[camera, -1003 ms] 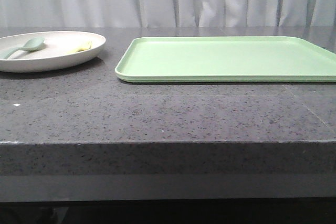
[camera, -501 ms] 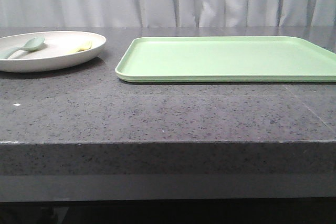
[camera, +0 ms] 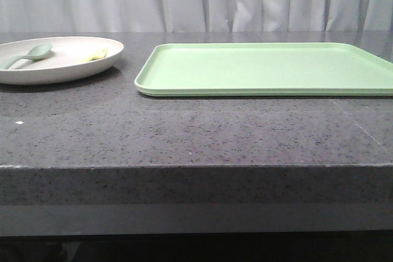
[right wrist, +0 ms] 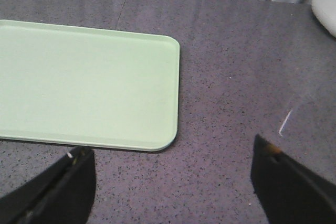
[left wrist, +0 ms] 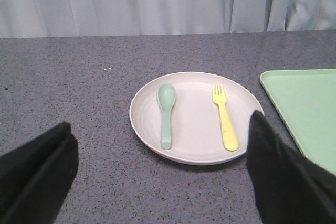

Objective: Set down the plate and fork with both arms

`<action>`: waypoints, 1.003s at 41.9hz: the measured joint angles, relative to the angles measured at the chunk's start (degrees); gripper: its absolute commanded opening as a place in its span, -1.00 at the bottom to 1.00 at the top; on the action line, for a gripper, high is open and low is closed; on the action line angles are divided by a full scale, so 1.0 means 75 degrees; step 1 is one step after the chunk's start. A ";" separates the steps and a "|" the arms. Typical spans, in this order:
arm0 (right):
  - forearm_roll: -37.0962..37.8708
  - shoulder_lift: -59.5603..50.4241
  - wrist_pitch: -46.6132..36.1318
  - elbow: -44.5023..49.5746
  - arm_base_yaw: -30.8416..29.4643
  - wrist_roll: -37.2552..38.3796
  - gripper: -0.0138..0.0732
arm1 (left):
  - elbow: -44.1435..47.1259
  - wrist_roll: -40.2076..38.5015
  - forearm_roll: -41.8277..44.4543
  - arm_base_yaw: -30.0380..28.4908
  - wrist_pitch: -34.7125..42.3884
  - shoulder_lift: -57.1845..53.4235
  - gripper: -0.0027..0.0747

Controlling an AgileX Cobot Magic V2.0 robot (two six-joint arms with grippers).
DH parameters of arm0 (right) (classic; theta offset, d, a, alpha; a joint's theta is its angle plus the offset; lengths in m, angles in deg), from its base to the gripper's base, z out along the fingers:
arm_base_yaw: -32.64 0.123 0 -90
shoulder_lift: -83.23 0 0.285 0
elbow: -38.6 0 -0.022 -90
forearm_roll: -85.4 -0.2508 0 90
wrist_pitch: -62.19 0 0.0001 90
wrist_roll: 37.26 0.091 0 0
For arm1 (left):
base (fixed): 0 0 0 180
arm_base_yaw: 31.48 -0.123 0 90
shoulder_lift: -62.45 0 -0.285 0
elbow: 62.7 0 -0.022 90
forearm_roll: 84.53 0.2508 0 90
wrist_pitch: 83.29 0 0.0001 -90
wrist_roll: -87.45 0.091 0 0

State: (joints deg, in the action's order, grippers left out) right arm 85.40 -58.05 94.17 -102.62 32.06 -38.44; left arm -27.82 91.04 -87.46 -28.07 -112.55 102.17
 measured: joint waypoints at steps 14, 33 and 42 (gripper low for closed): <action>0.0000 0.0000 0.0000 0.0000 0.0000 0.0000 0.75 | -0.0286 0.0000 -0.0208 0.0000 -0.0629 0.0217 0.53; 0.0000 0.0000 0.0000 0.0000 0.0000 0.0000 0.75 | -0.2274 0.0000 0.0446 -0.0404 -0.3809 0.3432 0.53; 0.0000 0.0000 0.0000 0.0000 0.0000 0.0000 0.75 | -0.3464 0.1277 -0.1116 -0.1879 -0.4154 0.5211 0.53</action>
State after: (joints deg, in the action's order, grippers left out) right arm 85.40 -58.05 94.17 -102.62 32.06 -38.44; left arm -53.81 100.62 -95.83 -42.16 -143.70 141.26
